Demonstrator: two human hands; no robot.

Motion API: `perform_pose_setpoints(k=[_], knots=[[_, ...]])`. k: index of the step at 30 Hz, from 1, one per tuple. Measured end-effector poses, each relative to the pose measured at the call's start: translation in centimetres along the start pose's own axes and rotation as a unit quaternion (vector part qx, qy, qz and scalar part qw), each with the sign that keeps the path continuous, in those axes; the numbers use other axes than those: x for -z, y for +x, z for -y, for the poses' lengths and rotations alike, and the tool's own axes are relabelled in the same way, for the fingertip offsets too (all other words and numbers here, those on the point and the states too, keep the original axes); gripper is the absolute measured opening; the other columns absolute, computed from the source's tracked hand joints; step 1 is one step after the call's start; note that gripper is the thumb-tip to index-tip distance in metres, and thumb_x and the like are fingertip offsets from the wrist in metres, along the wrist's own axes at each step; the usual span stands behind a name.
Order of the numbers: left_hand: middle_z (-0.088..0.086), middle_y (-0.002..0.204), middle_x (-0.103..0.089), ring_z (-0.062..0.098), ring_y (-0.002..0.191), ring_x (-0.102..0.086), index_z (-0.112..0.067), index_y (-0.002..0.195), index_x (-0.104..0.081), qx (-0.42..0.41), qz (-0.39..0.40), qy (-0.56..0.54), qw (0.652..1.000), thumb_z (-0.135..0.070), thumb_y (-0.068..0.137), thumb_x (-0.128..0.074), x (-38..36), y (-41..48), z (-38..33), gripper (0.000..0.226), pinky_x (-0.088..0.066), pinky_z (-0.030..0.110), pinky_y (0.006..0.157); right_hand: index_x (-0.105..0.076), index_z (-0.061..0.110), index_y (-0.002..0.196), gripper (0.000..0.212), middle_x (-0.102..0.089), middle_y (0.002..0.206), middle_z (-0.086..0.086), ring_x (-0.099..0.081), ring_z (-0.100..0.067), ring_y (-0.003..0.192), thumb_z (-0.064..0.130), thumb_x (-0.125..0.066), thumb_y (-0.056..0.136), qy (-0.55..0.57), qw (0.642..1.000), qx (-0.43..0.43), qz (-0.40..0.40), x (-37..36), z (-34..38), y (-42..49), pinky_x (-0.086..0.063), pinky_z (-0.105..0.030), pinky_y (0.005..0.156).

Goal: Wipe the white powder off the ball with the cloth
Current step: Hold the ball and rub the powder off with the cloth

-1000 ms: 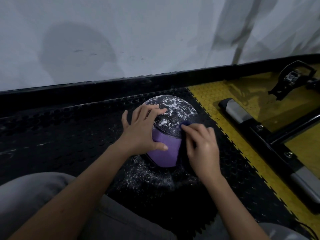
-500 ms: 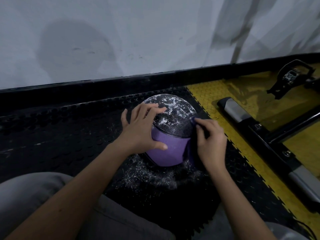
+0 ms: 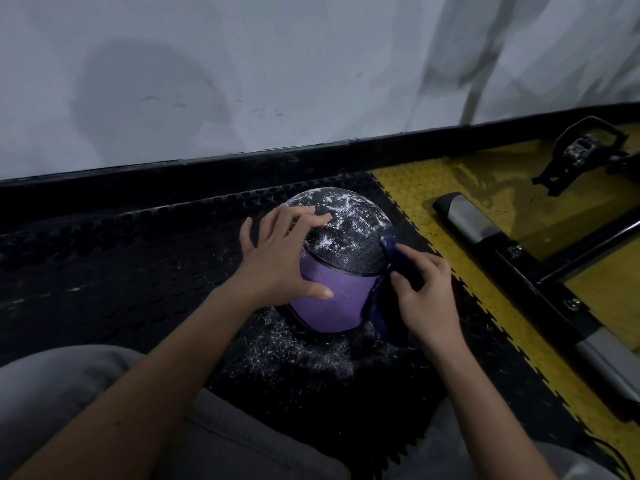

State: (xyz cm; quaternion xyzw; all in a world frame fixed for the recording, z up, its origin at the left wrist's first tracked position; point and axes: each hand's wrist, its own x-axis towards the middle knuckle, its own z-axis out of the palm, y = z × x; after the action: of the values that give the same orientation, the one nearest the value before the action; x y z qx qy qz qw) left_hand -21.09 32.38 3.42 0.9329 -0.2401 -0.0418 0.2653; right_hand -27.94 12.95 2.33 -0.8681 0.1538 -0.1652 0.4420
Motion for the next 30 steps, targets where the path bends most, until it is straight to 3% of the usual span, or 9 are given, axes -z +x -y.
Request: perform_pose_setpoints(k=[6, 8, 12, 15, 17, 21, 24, 27, 30], knots=[[-0.022, 0.143, -0.011, -0.002, 0.133, 0.009, -0.047, 0.137, -0.021, 0.009, -0.008, 0.002, 1.000, -0.055, 0.055, -0.079, 0.1, 0.0, 0.1, 0.100, 0.015, 0.047, 0.110, -0.062, 0.005, 0.119, 0.040, -0.053, 0.108, -0.002, -0.047, 0.001, 0.100, 0.002, -0.069, 0.080, -0.034, 0.982, 0.180, -0.057, -1.4, 1.9, -1.6, -0.029, 0.001, 0.091], [-0.022, 0.142, -0.012, -0.001, 0.134, 0.009, -0.047, 0.137, -0.022, 0.009, -0.009, 0.003, 1.000, -0.055, 0.055, -0.079, 0.0, 0.0, 0.2, 0.100, 0.014, 0.047, 0.110, -0.064, 0.001, 0.114, 0.034, -0.057, 0.110, -0.005, -0.051, -0.006, 0.104, 0.006, -0.066, 0.081, -0.052, 0.972, 0.217, -0.069, -1.8, 1.5, -1.7, -0.033, -0.006, 0.095], [-0.021, 0.143, -0.012, 0.001, 0.135, 0.008, -0.046, 0.138, -0.022, 0.002, -0.007, -0.003, 1.000, -0.056, 0.056, -0.078, 0.1, 0.0, 0.2, 0.100, 0.015, 0.048, 0.110, -0.063, 0.008, 0.117, 0.032, -0.057, 0.116, -0.006, -0.053, -0.020, 0.108, 0.003, -0.061, 0.086, -0.062, 0.980, 0.169, -0.081, -1.3, 0.1, -0.6, -0.038, -0.025, 0.098], [-0.020, 0.143, -0.012, 0.000, 0.134, 0.008, -0.046, 0.138, -0.021, -0.002, -0.008, -0.004, 1.000, -0.056, 0.056, -0.078, 0.0, 0.1, 0.0, 0.101, 0.014, 0.049, 0.110, -0.062, 0.009, 0.119, 0.035, -0.057, 0.114, -0.006, -0.055, -0.022, 0.106, -0.003, -0.055, 0.087, -0.064, 0.982, 0.156, -0.090, -1.5, -0.2, -0.5, -0.038, -0.025, 0.095], [-0.021, 0.143, -0.011, -0.001, 0.133, 0.009, -0.046, 0.138, -0.020, -0.001, -0.006, 0.002, 1.000, -0.056, 0.056, -0.078, 0.0, 0.1, 0.0, 0.101, 0.014, 0.049, 0.110, -0.064, 0.008, 0.116, 0.032, -0.058, 0.112, -0.009, -0.055, -0.025, 0.101, -0.001, -0.052, 0.087, -0.090, 0.972, 0.193, -0.098, -2.1, -0.1, -1.2, -0.037, -0.021, 0.091], [-0.022, 0.142, -0.011, -0.003, 0.133, 0.010, -0.047, 0.137, -0.021, 0.007, -0.004, 0.015, 1.000, -0.056, 0.055, -0.078, 0.2, -0.1, 0.3, 0.100, 0.013, 0.048, 0.110, -0.069, 0.011, 0.108, 0.034, -0.059, 0.110, -0.012, -0.049, -0.027, 0.091, 0.005, -0.049, 0.081, -0.151, 0.943, 0.291, -0.064, -3.2, 0.0, -2.7, -0.043, -0.035, 0.078], [-0.021, 0.144, -0.012, 0.001, 0.135, 0.009, -0.047, 0.137, -0.021, 0.011, -0.006, 0.014, 1.000, -0.056, 0.054, -0.079, 0.3, -0.1, 0.4, 0.101, 0.013, 0.049, 0.109, -0.071, 0.011, 0.102, 0.036, -0.059, 0.106, -0.012, -0.048, -0.025, 0.089, 0.002, -0.047, 0.077, -0.141, 0.943, 0.292, -0.077, -2.9, -0.6, -1.8, -0.040, -0.028, 0.081], [-0.021, 0.144, -0.011, -0.001, 0.134, 0.009, -0.046, 0.138, -0.021, 0.004, -0.006, 0.001, 1.000, -0.056, 0.055, -0.079, 0.2, 0.1, 0.3, 0.102, 0.014, 0.049, 0.109, -0.072, 0.009, 0.098, 0.037, -0.059, 0.098, -0.012, -0.053, -0.028, 0.087, -0.008, -0.050, 0.074, -0.092, 0.963, 0.219, -0.126, -2.4, -1.2, -0.2, -0.036, -0.015, 0.083], [-0.020, 0.143, -0.012, -0.002, 0.133, 0.008, -0.044, 0.139, -0.021, 0.000, -0.009, -0.002, 1.000, -0.056, 0.056, -0.078, 0.0, 0.1, -0.1, 0.101, 0.013, 0.050, 0.109, -0.072, 0.009, 0.099, 0.036, -0.059, 0.098, -0.012, -0.054, -0.030, 0.085, -0.008, -0.051, 0.075, -0.096, 0.963, 0.209, -0.141, -2.6, -0.7, -0.5, -0.036, -0.018, 0.081]])
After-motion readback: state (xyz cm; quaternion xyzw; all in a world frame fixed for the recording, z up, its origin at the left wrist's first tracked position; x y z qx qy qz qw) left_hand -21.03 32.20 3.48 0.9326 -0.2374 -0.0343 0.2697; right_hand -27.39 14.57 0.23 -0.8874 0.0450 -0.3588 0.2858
